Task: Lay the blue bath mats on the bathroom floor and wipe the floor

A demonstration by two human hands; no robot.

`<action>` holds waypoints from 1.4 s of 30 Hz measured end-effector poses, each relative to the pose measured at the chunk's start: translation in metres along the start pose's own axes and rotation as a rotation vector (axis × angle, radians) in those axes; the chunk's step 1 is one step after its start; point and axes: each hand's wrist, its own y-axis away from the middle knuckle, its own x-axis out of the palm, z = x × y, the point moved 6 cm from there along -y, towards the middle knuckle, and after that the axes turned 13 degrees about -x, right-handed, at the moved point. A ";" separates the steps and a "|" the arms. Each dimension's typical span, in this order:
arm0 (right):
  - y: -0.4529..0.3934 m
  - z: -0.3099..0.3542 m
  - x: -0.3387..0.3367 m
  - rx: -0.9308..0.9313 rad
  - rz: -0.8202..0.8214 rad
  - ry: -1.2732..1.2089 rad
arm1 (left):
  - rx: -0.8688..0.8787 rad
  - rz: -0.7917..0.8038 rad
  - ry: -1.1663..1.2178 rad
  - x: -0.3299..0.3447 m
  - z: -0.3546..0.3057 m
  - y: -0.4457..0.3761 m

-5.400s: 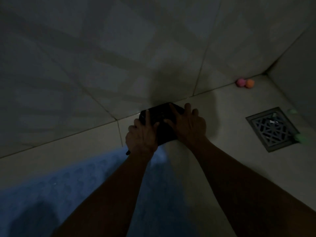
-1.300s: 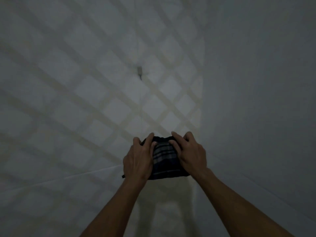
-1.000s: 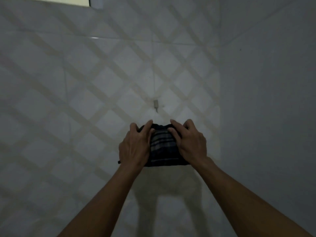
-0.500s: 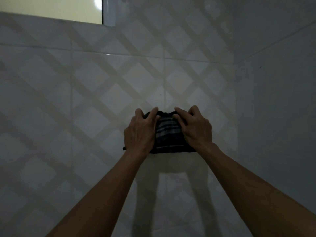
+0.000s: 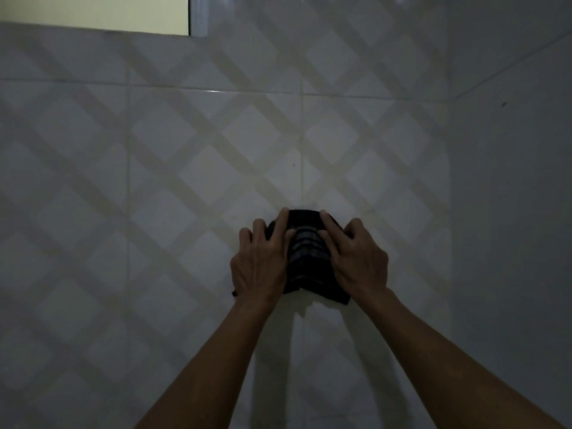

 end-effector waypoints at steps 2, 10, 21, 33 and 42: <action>0.005 0.002 0.001 0.012 0.006 0.017 | -0.042 -0.008 0.019 0.001 0.000 0.007; 0.008 0.001 0.006 0.129 0.155 -0.113 | -0.237 0.104 0.093 0.000 -0.005 0.016; 0.003 0.003 0.008 0.212 0.165 -0.166 | -0.231 0.168 0.107 -0.004 -0.004 0.014; 0.003 0.016 0.001 0.293 0.253 -0.195 | -0.201 0.247 0.187 -0.003 0.005 0.011; 0.022 0.028 -0.033 0.374 0.423 -0.270 | -0.237 0.372 0.253 -0.035 0.020 0.025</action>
